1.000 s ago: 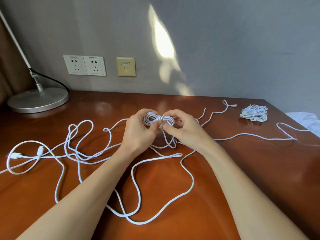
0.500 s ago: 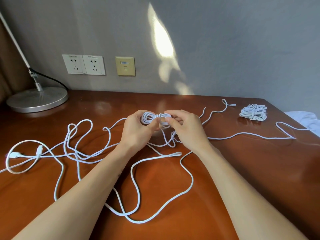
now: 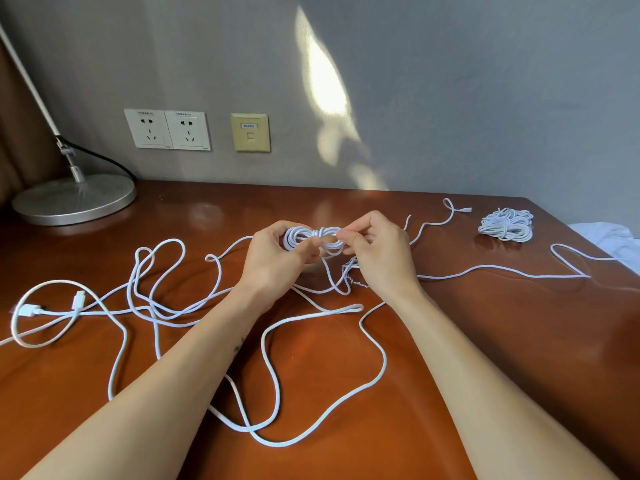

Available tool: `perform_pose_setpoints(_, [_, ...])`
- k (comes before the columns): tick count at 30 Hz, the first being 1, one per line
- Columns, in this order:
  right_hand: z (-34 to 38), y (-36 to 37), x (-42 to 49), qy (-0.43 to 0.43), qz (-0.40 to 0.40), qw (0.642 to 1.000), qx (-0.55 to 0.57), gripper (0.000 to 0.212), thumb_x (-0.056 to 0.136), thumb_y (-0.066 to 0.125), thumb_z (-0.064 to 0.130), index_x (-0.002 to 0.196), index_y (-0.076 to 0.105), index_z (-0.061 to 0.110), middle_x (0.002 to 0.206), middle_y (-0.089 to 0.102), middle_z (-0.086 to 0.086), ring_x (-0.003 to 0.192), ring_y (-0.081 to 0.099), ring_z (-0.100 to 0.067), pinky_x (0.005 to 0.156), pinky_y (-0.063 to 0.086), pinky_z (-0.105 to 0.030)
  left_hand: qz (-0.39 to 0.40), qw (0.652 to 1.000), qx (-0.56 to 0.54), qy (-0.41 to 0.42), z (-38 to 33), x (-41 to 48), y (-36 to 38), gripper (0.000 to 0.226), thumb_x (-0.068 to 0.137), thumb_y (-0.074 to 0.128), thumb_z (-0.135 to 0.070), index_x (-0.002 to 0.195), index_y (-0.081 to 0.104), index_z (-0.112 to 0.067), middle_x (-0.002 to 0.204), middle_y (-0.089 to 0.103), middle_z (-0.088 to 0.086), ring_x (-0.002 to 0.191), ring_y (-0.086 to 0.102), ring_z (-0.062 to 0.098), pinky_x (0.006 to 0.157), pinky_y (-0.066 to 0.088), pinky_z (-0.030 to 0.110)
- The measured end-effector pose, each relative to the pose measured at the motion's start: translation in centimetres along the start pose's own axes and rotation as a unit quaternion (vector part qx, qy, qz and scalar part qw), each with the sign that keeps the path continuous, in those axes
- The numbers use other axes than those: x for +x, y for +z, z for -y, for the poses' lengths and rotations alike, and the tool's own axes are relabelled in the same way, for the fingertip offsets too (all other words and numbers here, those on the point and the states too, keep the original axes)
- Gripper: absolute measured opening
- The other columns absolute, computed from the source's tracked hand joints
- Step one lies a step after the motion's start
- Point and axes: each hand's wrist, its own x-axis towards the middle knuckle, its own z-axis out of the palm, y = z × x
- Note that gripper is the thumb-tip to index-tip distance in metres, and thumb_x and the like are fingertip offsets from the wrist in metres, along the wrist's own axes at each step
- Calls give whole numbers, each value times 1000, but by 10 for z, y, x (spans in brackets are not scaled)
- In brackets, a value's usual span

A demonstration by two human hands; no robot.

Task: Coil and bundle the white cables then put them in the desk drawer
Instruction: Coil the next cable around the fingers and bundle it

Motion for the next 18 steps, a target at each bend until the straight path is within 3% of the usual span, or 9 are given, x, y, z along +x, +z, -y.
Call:
perform_pose_setpoints(8, [-4, 1, 3, 4, -6, 1000, -11, 9, 98, 70, 22, 93, 62, 22, 87, 74, 5, 78, 75, -10, 77, 64, -41, -9, 999, -30, -17, 1, 2, 3, 18, 91, 78, -19, 106, 71, -14, 89, 79, 2, 79, 78, 16, 82, 64, 37])
perform_pose_setpoints(14, [0, -1, 2, 24, 5, 999, 44, 10, 102, 63, 14, 93, 60, 19, 94, 76, -1, 81, 77, -10, 75, 64, -27, -10, 999, -37, -17, 1, 3, 1, 18, 90, 78, -19, 106, 71, -14, 90, 79, 2, 81, 78, 18, 86, 63, 43])
perform_pose_setpoints(18, [0, 0, 1, 20, 1, 999, 48, 7, 100, 66, 16, 94, 62, 17, 91, 76, 0, 78, 76, -9, 75, 64, -29, -14, 1000, -15, 2, 3, 2, -1, 17, 92, 77, -18, 107, 71, -14, 89, 78, 3, 78, 78, 17, 82, 65, 41])
